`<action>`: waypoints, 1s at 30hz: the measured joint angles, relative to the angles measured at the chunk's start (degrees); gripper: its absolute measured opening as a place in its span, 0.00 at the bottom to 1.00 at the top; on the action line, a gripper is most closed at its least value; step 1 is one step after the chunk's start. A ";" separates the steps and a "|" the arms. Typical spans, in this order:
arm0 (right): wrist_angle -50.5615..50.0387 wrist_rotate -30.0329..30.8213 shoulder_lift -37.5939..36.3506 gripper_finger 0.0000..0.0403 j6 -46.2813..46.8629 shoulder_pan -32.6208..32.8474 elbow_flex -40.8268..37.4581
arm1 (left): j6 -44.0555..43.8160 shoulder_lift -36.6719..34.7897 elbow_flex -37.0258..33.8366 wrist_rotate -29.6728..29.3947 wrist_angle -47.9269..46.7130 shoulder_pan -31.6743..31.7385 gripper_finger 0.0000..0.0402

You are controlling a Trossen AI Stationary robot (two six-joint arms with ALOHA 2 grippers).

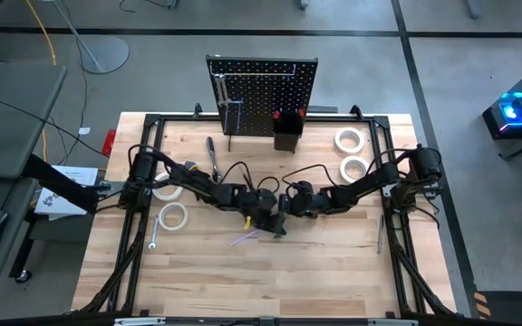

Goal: Hang tools onto peg board
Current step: Hang the wrench onto the peg board

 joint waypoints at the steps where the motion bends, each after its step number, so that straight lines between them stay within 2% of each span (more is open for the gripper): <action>1: 0.41 -0.07 0.00 0.00 -0.54 -0.02 -0.02 | -0.62 0.36 0.00 0.10 0.65 -0.17 0.51; 6: -1.45 -0.70 0.13 0.00 0.04 0.04 0.09 | -1.80 1.48 0.00 -0.63 1.24 -0.76 0.51; 12: -1.54 -1.68 0.17 0.00 0.48 0.02 0.09 | -2.47 1.51 0.00 -4.95 1.05 -1.61 0.51; 15: -1.62 -2.17 0.17 0.00 0.57 0.03 0.09 | 0.18 1.39 -0.08 -4.48 1.11 -1.68 0.51; 19: -1.35 -3.12 0.20 0.00 0.39 0.00 0.06 | 7.13 -0.59 -0.25 -1.07 1.82 -1.50 0.51; 25: 1.58 -6.23 0.24 0.00 0.54 -0.43 -0.04 | 13.67 -6.40 -0.56 -1.40 -6.20 -1.17 0.51; 27: 1.16 -6.36 0.24 0.00 3.29 -0.38 -0.02 | 17.07 -9.30 -0.39 -2.03 -10.93 -1.29 0.51; 30: -1.98 -3.64 0.22 0.00 10.48 0.45 0.09 | 21.88 -13.82 -0.44 -6.97 -20.22 -2.23 0.51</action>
